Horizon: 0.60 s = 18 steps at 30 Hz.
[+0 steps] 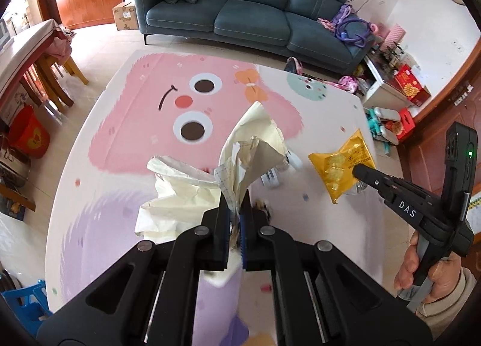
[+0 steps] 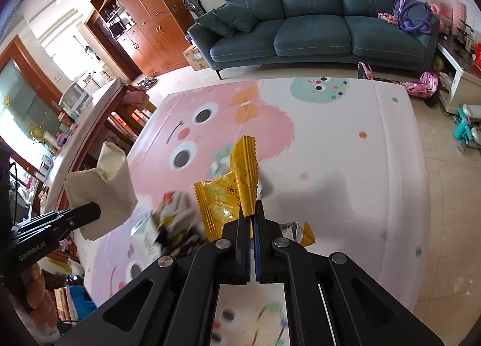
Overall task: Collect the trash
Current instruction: 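Carry the tissue and yellow packet down over the floor bin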
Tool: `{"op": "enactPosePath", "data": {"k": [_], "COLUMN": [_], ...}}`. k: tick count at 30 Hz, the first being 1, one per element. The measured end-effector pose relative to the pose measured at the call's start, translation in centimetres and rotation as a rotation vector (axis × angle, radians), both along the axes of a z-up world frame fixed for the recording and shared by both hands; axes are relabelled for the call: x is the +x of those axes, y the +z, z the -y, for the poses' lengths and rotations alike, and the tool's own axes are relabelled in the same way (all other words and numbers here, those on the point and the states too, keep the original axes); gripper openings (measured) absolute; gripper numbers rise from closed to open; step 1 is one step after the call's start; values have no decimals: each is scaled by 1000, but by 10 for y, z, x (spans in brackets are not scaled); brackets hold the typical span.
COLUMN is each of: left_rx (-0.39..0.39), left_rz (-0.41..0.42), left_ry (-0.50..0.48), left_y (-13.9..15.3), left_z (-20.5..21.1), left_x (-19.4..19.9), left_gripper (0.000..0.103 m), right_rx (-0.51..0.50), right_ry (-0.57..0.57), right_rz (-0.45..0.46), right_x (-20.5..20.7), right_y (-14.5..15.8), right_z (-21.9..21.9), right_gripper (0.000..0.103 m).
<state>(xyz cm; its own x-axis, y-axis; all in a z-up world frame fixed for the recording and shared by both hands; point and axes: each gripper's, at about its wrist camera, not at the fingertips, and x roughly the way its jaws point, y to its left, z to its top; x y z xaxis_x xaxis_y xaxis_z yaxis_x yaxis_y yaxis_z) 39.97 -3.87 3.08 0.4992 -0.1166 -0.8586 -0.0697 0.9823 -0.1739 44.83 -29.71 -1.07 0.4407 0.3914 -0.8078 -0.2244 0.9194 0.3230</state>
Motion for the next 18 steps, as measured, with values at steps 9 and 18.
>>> {"op": "enactPosePath", "data": {"k": [9, 18], "left_rx": [-51, -88], "left_rz": [52, 102], "left_ry": [-68, -174], "left_y": [37, 53], "left_z": [-15, -41], "left_x": [-120, -258], "left_gripper": [2, 3], "right_rx": [1, 20], "right_ry": [-42, -110], "right_rz": [53, 69], "right_x": [-137, -300], "right_y": [46, 64], "right_z": [-20, -61], "right_gripper": [2, 2]}}
